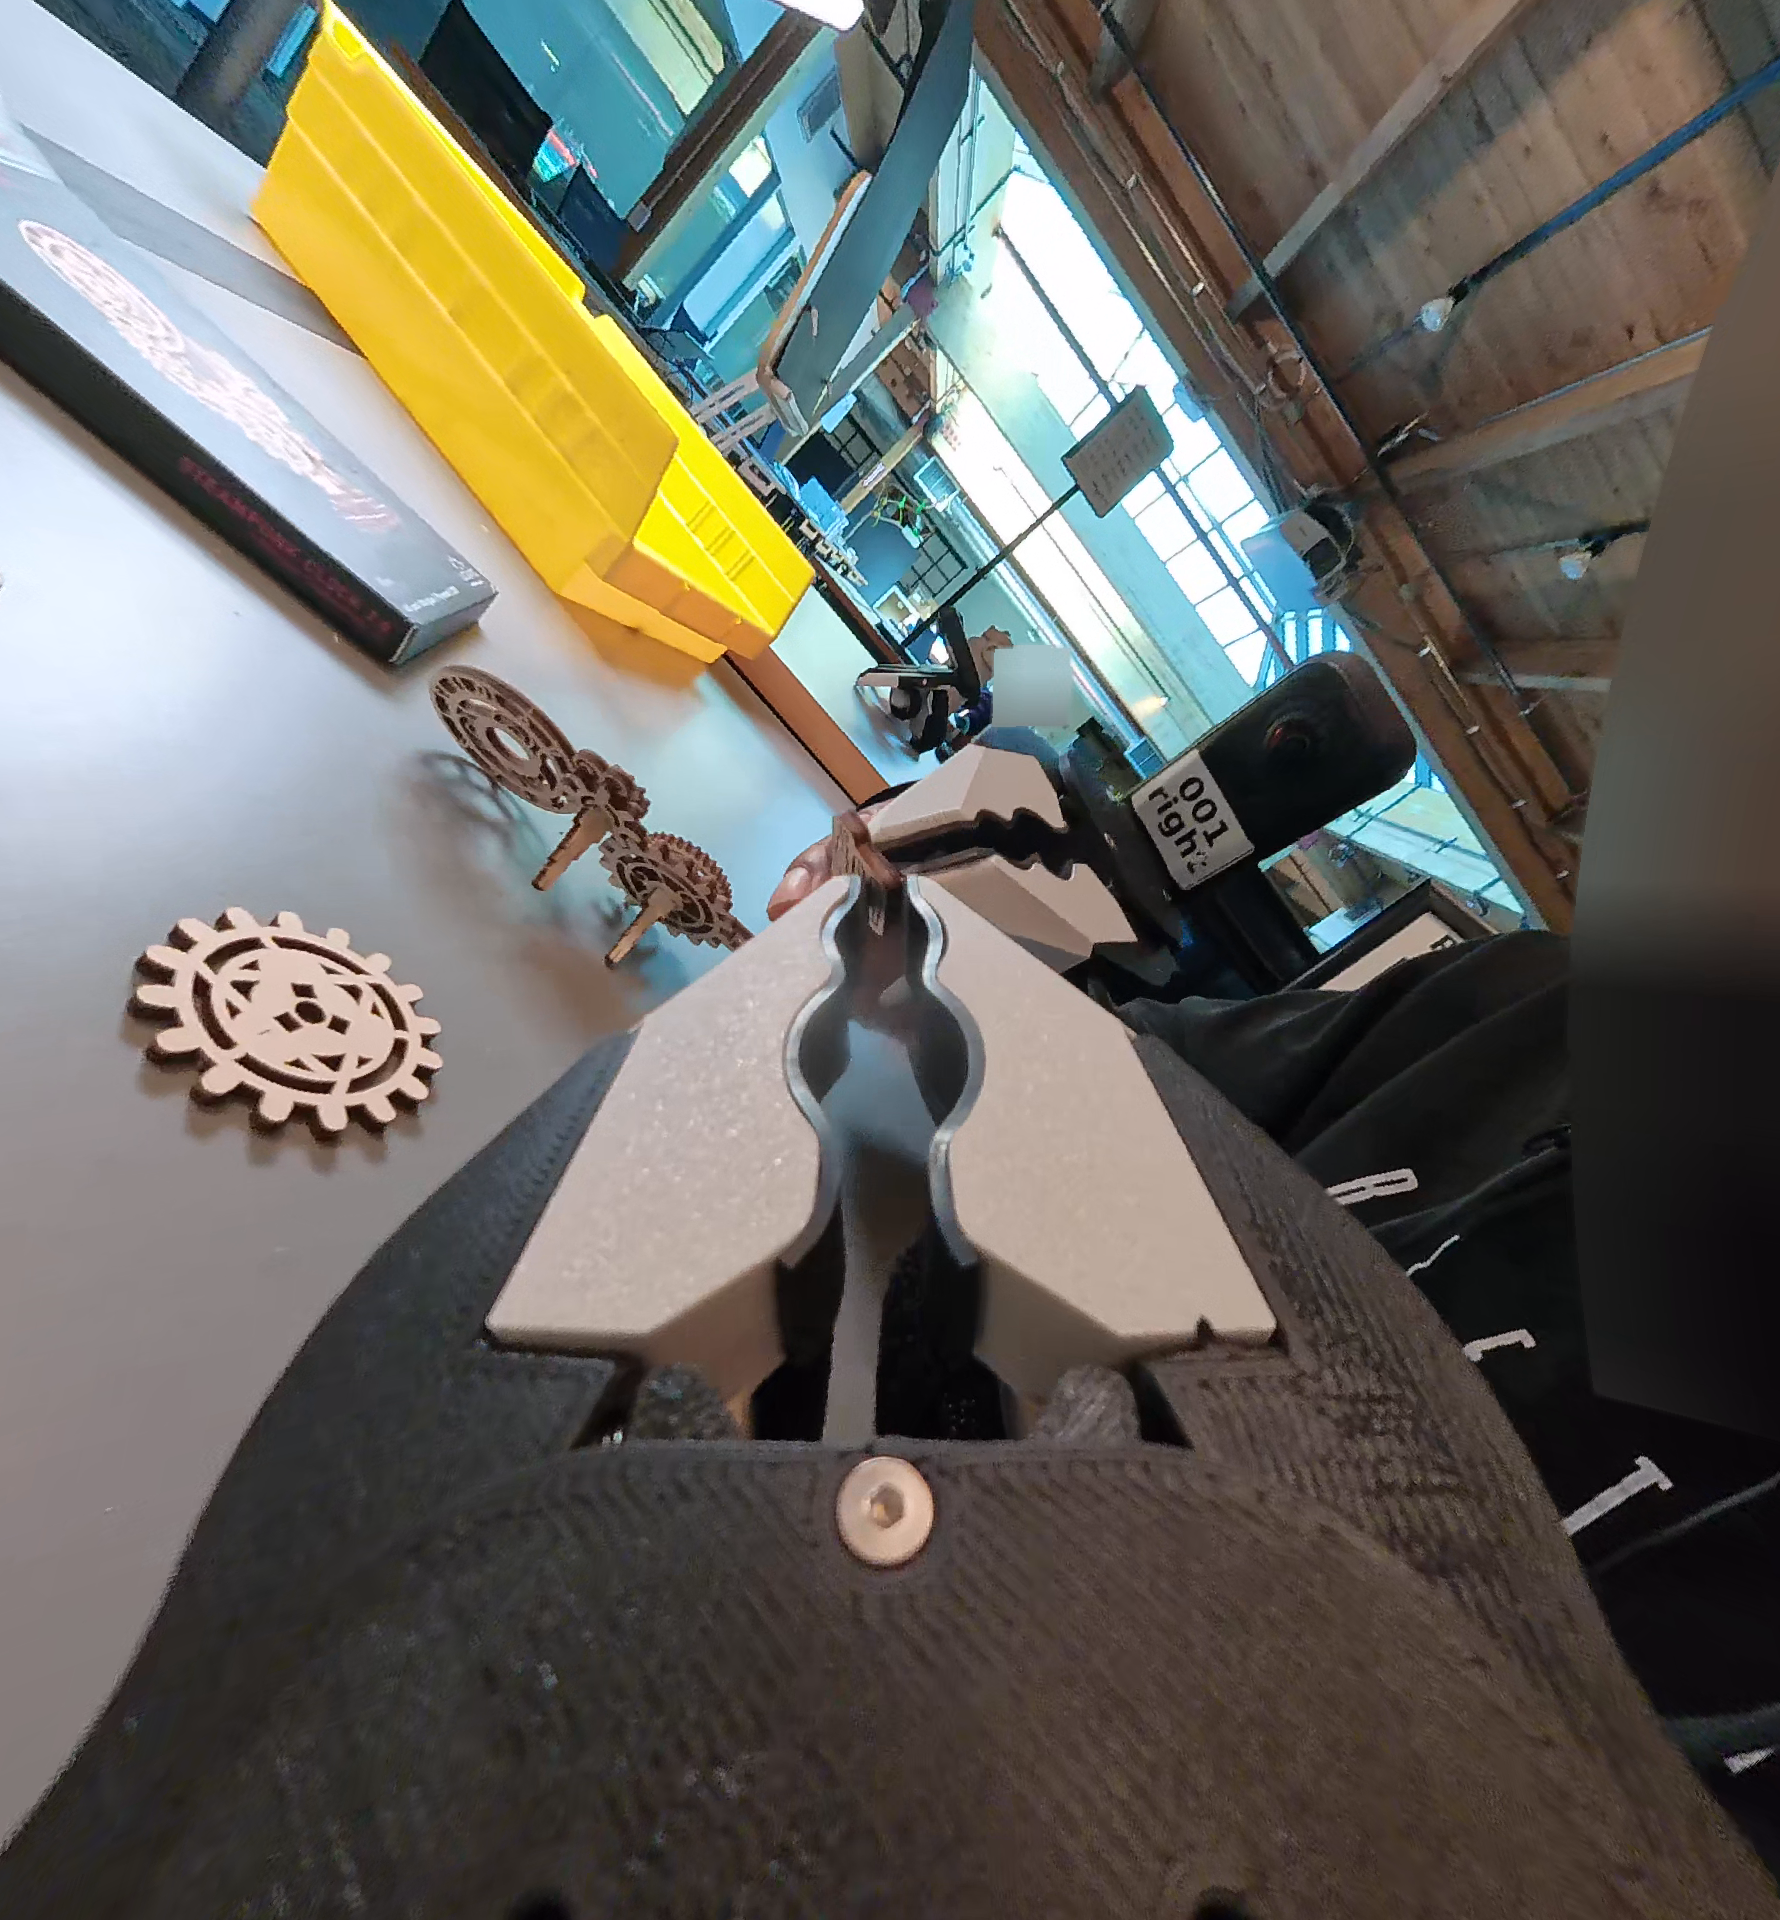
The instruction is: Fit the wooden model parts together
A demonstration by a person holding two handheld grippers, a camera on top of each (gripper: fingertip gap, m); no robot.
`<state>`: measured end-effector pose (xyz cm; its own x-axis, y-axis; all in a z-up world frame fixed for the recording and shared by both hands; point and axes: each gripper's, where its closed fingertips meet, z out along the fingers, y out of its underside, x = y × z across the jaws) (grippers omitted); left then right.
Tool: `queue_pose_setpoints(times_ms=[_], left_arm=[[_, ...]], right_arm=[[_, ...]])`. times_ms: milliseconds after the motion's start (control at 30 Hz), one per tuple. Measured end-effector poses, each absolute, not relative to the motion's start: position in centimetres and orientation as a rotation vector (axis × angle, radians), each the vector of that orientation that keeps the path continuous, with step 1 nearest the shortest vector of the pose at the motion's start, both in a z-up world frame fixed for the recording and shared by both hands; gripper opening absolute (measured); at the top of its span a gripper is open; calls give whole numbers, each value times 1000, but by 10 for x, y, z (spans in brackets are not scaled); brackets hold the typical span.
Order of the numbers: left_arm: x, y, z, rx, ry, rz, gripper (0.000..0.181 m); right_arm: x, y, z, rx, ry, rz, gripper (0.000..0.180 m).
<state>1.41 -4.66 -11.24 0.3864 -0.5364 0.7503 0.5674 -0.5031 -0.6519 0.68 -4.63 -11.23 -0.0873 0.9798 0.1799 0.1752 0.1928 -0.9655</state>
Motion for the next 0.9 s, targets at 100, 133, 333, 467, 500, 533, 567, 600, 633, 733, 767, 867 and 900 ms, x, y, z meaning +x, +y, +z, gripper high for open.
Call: queue_pose_setpoints(times_ms=[100, 133, 333, 467, 500, 533, 567, 600, 633, 733, 767, 867, 900], left_arm=[[12, -46, -111, -1596, -43, -1348, 3], [12, -46, -112, -1596, -39, -1344, 3], [12, -48, -107, -1583, 0, -1305, 1], [12, -48, -105, -1587, 27, -1264, 0], [11, -48, -105, -1584, 24, -1266, 0], [10, -48, -105, -1583, 24, -1261, 1], [10, -49, -105, -1580, 32, -1256, 1], [11, -49, -103, -1574, 44, -1251, 1], [12, -50, -102, -1571, 60, -1242, 1], [21, -53, -102, -1592, 143, -1197, 1], [23, -54, -102, -1600, 167, -1181, 1], [24, -55, -102, -1605, 185, -1161, 1], [25, -54, -104, -1615, 188, -1147, 1]], right_arm=[[5, -47, -111, -1192, -1445, 1074, 0], [5, -48, -112, -1201, -1443, 1092, 0], [7, -63, -108, -1292, -1437, 1449, 0], [11, -60, -98, -1257, -1402, 1514, 0], [12, -56, -95, -1246, -1388, 1491, 0], [13, -51, -95, -1246, -1382, 1467, 2], [14, -47, -97, -1253, -1385, 1432, 7], [14, -44, -100, -1262, -1386, 1399, 11], [15, -42, -101, -1261, -1382, 1390, 14], [14, -48, -103, -1284, -1407, 1455, 20], [14, -51, -104, -1292, -1416, 1487, 15], [17, -55, -102, -1307, -1430, 1582, 4], [18, -54, -103, -1302, -1437, 1571, 3]])
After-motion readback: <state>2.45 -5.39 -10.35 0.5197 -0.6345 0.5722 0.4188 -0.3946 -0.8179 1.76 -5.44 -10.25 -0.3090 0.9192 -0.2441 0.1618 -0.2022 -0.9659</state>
